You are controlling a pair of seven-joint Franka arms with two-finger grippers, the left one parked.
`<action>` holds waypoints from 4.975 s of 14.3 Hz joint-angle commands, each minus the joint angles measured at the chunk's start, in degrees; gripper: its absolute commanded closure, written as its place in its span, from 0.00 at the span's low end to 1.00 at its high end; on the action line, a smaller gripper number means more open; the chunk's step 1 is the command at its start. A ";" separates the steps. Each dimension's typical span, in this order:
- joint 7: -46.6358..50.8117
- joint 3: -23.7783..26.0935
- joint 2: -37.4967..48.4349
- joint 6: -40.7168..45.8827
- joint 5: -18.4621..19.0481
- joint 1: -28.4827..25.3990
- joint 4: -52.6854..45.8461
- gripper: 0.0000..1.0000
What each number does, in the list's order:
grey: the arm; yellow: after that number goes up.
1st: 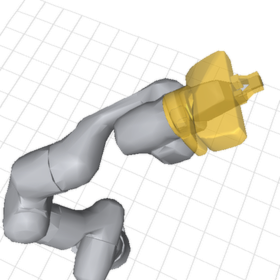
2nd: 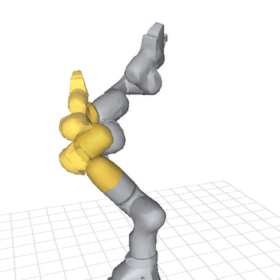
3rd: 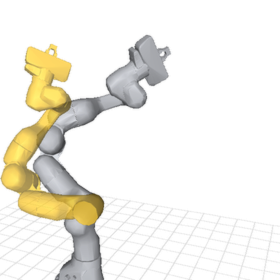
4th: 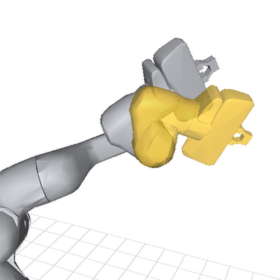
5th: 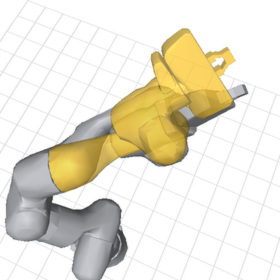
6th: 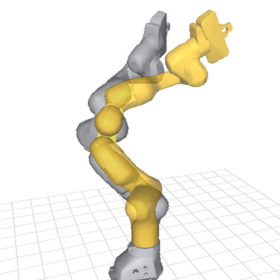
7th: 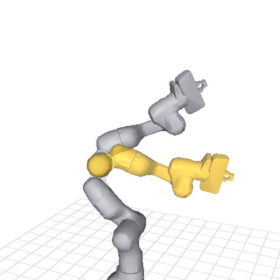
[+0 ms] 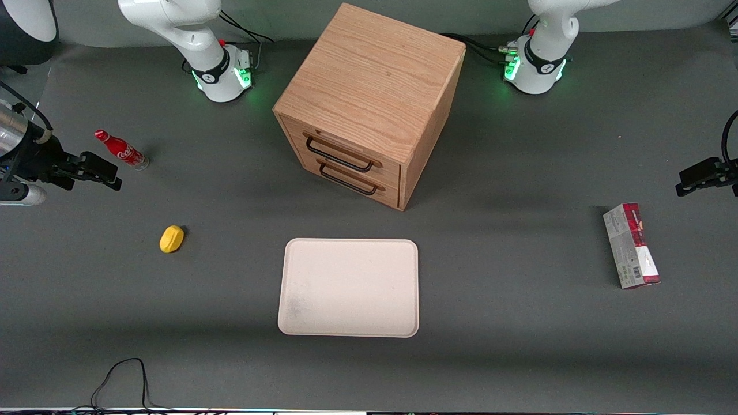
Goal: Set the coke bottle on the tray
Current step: 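Lower the open right gripper over the red Coca-Cola bottle, then close the right gripper around the bottle's cap end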
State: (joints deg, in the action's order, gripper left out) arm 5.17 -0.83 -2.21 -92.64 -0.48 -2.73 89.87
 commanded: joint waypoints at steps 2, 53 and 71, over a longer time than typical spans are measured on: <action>1.60 -0.05 0.19 0.62 -1.45 -0.17 0.04 0.00; -28.90 -43.82 22.34 -41.39 23.60 2.64 63.94 0.14; -24.50 -40.83 21.46 -41.83 23.25 1.93 64.11 0.08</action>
State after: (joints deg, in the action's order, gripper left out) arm -20.21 -41.31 19.21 -133.73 22.03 -0.81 153.50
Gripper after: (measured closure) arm 0.414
